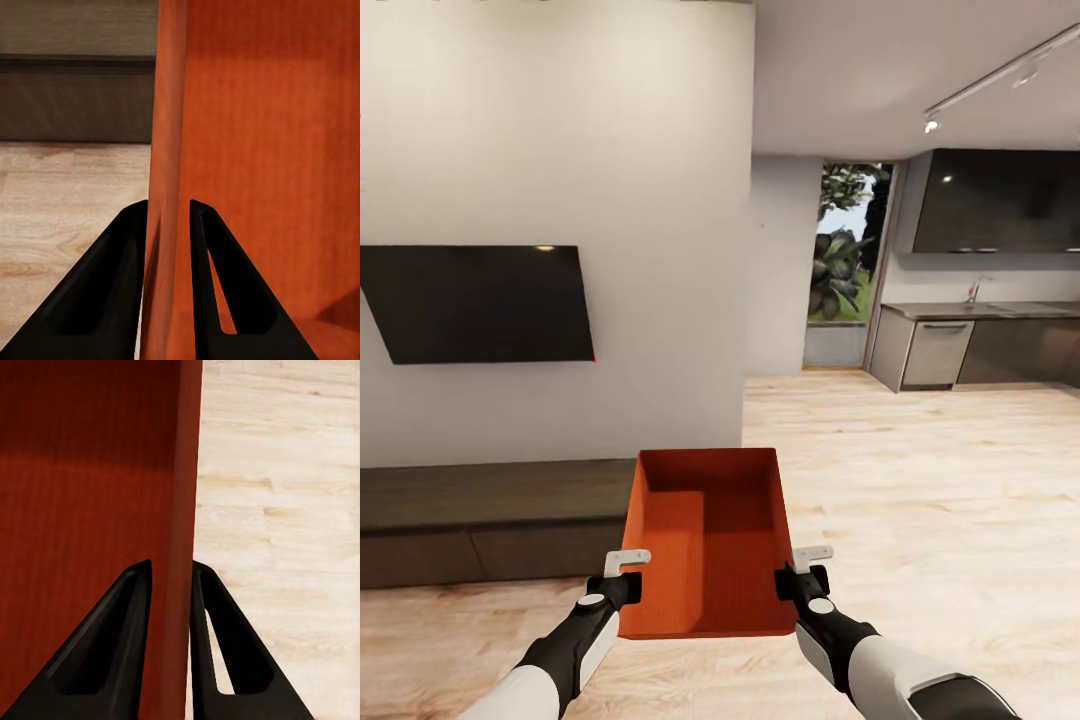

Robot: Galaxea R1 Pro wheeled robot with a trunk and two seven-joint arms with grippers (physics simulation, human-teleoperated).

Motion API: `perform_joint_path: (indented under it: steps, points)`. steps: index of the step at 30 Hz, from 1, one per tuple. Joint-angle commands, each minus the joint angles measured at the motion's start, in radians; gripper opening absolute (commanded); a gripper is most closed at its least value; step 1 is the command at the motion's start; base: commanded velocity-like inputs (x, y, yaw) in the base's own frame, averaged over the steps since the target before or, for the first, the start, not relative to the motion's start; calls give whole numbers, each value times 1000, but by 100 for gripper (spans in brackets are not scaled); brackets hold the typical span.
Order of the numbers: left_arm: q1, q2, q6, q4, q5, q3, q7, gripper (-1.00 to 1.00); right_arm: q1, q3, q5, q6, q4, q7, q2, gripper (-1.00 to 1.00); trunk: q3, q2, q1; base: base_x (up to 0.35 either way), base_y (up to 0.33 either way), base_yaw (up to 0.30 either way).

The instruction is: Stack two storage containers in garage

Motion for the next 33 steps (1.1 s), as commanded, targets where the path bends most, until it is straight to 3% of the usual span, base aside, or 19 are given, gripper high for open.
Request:
perform_joint_path:
  steps: [1,6,8,19,33]
  points:
    - [-1,2,-5,-5,-10,0,48,-100,-1,-23,-21,-5,4,-42,-13,-100,-1,-2,0,0,0,0]
    - [-1,1,-5,-5,-10,0,48,-100,-1,-23,-22,-4,4,-42,-13,-100,0,-2,0,0,0,0]
    - [0,3,-5,2,15,-4,13,-100,0,16,-15,1,12,-7,8,-100,0,-2,0,0,0,0]
    - [0,3,-5,38,38,-24,12,-100,0,43,-36,0,47,-4,5,-100,0,-2,0,0,0,-7]
    - [0,3,-5,38,40,-28,12,-100,0,48,-45,-3,50,-5,8,-100,0,-2,0,0,0,-275]
